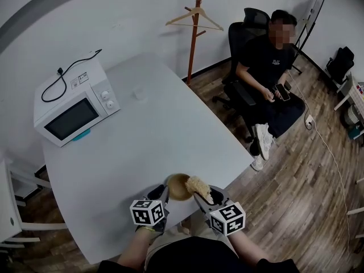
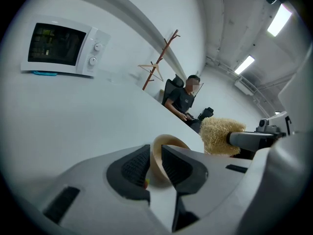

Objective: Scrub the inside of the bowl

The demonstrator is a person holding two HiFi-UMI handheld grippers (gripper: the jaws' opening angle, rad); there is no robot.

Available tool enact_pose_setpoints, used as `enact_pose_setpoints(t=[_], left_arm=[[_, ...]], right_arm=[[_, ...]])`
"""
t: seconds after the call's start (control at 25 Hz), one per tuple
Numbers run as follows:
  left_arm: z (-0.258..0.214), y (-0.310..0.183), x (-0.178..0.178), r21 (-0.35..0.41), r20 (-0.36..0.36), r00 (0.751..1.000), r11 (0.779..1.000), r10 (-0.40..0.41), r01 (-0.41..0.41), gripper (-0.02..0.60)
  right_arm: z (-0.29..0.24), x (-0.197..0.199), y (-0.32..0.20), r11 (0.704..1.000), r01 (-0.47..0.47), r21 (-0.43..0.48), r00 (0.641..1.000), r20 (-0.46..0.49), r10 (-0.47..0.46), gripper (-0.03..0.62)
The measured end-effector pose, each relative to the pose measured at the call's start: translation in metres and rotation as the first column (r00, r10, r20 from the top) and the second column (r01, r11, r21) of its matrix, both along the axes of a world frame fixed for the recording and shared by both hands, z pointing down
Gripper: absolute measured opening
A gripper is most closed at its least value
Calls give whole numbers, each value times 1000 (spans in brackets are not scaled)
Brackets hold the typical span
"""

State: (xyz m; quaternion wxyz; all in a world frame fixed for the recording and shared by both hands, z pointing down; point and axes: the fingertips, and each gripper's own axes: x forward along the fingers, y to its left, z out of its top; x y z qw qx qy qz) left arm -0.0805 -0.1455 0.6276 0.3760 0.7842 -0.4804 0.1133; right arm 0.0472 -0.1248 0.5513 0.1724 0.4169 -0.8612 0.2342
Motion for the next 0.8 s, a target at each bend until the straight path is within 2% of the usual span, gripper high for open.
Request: enact_pose_setpoints(t=[0.04, 0.08, 0.24, 0.48, 0.8], left_arm=[[2, -2, 2, -4, -6, 1000, 1000, 6, -6, 76], [4, -5, 3, -8, -9, 1000, 1000, 7, -7, 87], [14, -13, 6, -33, 1, 1000, 999, -2, 2, 86], [17, -15, 9, -37, 6, 1000, 999, -19, 19, 35], [10, -13, 12, -8, 25, 1000, 1000, -14, 14, 28]], right_arm=[[2, -2, 1, 1000, 5, -6, 1000, 1, -5, 179], [3, -3, 2, 1000, 9, -10, 1000, 0, -9, 179], [7, -2, 5, 1000, 6, -24, 1000, -1, -6, 179], [12, 5, 9, 999, -4, -35, 1000, -5, 4, 179], [13, 5, 12, 999, 3, -35, 1000, -4, -3, 179]])
